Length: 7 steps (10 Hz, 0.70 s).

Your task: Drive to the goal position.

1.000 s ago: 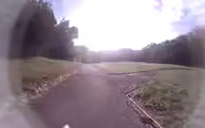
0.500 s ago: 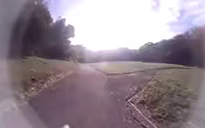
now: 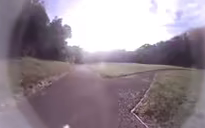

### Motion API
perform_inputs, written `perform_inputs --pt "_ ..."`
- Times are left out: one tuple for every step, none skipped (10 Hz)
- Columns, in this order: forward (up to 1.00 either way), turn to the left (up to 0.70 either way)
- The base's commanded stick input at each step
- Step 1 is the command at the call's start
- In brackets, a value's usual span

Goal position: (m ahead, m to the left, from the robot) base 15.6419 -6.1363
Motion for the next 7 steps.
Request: perform_inputs --pt "0.7 -0.14" --pt "0.7 -0.14" --pt "0.7 -0.14" --pt "0.7 -0.14" --pt "0.7 -0.14" --pt "0.7 -0.14" --pt "0.7 -0.14"
